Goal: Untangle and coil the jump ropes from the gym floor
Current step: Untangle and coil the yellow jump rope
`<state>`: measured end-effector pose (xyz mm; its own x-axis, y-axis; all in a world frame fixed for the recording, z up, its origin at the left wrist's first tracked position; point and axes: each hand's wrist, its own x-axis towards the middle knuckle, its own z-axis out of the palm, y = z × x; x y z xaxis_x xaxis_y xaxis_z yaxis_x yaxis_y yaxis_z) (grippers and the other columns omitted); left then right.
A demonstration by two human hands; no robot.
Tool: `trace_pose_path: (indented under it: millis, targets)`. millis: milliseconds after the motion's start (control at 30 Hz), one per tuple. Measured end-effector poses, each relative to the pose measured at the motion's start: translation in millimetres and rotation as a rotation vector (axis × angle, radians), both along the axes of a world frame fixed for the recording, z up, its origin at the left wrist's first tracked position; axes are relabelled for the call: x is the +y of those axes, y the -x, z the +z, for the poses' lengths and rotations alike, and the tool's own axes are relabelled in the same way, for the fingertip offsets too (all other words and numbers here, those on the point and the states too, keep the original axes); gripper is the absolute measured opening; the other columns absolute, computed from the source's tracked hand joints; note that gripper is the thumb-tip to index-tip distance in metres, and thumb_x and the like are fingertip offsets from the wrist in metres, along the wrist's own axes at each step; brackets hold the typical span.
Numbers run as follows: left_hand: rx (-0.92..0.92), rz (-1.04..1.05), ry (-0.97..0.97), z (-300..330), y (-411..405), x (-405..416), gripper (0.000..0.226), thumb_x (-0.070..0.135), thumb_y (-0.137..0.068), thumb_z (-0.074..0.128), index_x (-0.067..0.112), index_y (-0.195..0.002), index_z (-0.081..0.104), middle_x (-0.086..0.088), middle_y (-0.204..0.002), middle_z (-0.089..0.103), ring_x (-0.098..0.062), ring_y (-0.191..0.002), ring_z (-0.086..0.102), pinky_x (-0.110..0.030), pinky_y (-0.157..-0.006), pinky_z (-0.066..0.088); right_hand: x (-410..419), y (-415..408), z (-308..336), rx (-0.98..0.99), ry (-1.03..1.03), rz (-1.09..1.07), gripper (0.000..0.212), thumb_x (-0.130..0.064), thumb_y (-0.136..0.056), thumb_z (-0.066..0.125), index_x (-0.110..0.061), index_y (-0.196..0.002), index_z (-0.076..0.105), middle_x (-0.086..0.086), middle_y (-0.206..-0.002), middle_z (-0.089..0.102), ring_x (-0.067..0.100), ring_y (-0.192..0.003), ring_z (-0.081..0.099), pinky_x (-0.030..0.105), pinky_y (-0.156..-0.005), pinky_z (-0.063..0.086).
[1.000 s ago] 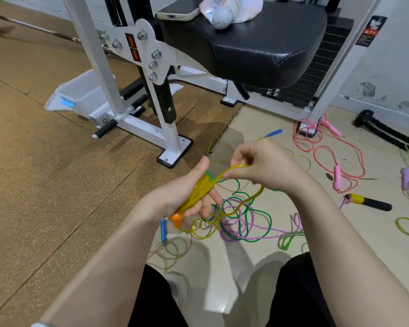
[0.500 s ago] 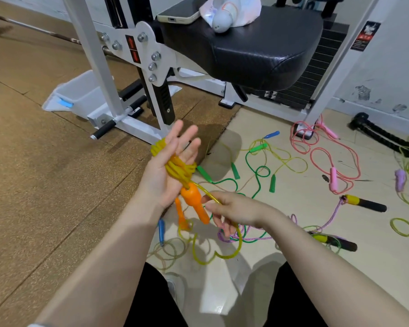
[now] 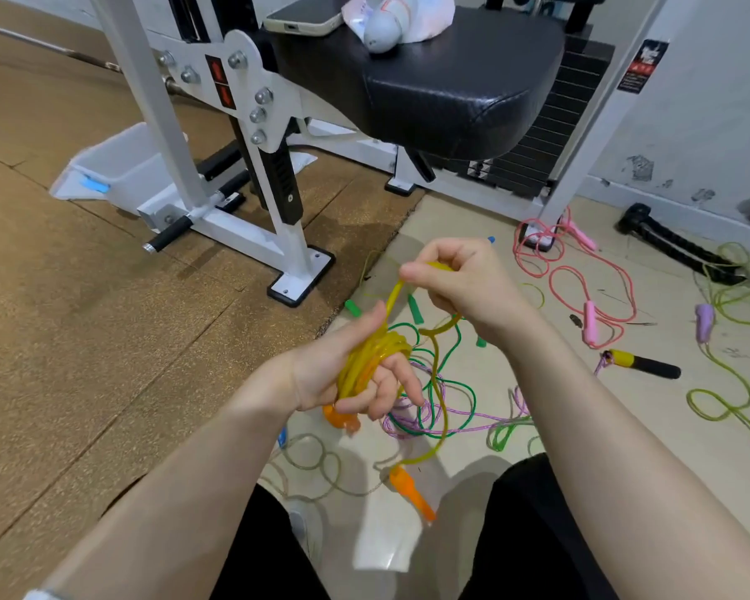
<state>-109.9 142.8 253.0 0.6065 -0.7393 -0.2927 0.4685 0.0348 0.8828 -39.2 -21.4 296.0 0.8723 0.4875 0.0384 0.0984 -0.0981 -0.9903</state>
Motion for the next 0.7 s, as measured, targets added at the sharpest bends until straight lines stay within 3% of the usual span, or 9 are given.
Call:
trace_pose_path:
  millis: [100,167,267,367,433,500,567,633,700]
  targets:
    - [-0.011,-0.11,0.28,-1,2,6,0.061,0.06,-0.081,0.055,0.004,-0.1,0.071,0.006,-0.049,0.059,0.001,-0.035,0.041,-0.016,-0.056,0.04,10,-2,-29,0.063,0.015,-0.051,0.027,-0.013,-0.086,0.063,-0.011,-0.061,0.053,-0.007,-0.042,0.04,0.004,-0.037,0.033,0.016,-0.039,0.025]
    - [-0.09,0.004,0.362,2,1,10,0.047,0.048,-0.083,0.06,0.006,-0.099,0.072,0.008,-0.051,0.059,0.002,-0.037,0.045,-0.017,-0.062,0.045,13,5,-52,0.109,0.137,0.027,0.028,-0.017,-0.093,0.054,-0.001,-0.07,0.054,0.0,-0.046,0.043,0.005,-0.037,0.035,0.018,-0.039,0.026]
    - [-0.127,0.491,0.334,13,0,9,0.04,0.047,-0.07,0.068,0.008,-0.076,0.076,0.005,-0.04,0.049,-0.003,-0.031,0.041,-0.018,-0.061,0.048,7,19,-78,0.237,0.345,0.209,0.03,-0.022,-0.099,0.045,-0.006,-0.074,0.049,0.003,-0.048,0.04,0.009,-0.032,0.036,0.019,-0.036,0.026]
    - [0.031,0.893,0.353,14,-12,6,0.042,0.037,-0.087,0.047,0.005,-0.08,0.074,0.003,-0.045,0.05,-0.005,-0.035,0.044,-0.018,-0.059,0.046,-1,30,-83,0.313,0.538,0.421,0.022,-0.023,-0.101,0.038,-0.016,-0.082,0.045,0.007,-0.057,0.043,0.012,-0.032,0.043,0.021,-0.037,0.035]
    - [0.022,1.037,0.215,7,-20,5,0.036,0.033,-0.096,0.042,0.006,-0.098,0.066,0.002,-0.058,0.062,-0.006,-0.049,0.059,-0.019,-0.062,0.046,0,37,-72,0.346,0.674,0.573,0.007,-0.023,-0.1,0.042,-0.017,-0.101,0.043,0.008,-0.062,0.049,0.01,-0.032,0.048,0.021,-0.037,0.04]
    - [-0.048,1.114,-0.02,-4,-25,6,0.027,0.029,-0.096,0.048,0.007,-0.101,0.063,-0.001,-0.072,0.069,-0.009,-0.063,0.067,-0.019,-0.065,0.05,2,43,-55,0.392,0.782,0.703,0.033,-0.023,-0.096,0.05,-0.016,-0.124,0.034,0.006,-0.066,0.056,0.008,-0.033,0.05,0.018,-0.036,0.04]
    - [-0.173,1.043,-0.324,-12,-25,8,0.021,0.025,-0.094,0.054,0.006,-0.094,0.065,-0.006,-0.076,0.071,-0.011,-0.066,0.068,-0.026,-0.077,0.051,2,45,-31,0.389,0.811,0.82,0.048,-0.022,-0.093,0.055,-0.021,-0.135,0.031,0.003,-0.067,0.061,0.007,-0.034,0.05,0.017,-0.037,0.039]
    - [-0.305,0.762,-0.553,-14,-21,3,0.032,0.03,-0.093,0.054,0.001,-0.085,0.065,-0.008,-0.069,0.069,-0.012,-0.057,0.064,-0.029,-0.075,0.049,2,42,-7,0.234,0.769,0.832,0.036,-0.019,-0.091,0.059,-0.014,-0.126,0.048,0.001,-0.061,0.059,0.007,-0.034,0.047,0.016,-0.037,0.037]
    - [-0.377,0.516,-0.657,-10,-15,-5,0.052,0.046,-0.092,0.049,-0.003,-0.078,0.064,-0.012,-0.062,0.065,-0.015,-0.051,0.058,-0.025,-0.061,0.044,1,34,9,0.039,0.637,0.696,0.015,-0.016,-0.089,0.062,-0.004,-0.098,0.064,0.002,-0.057,0.056,0.009,-0.035,0.043,0.017,-0.036,0.035]
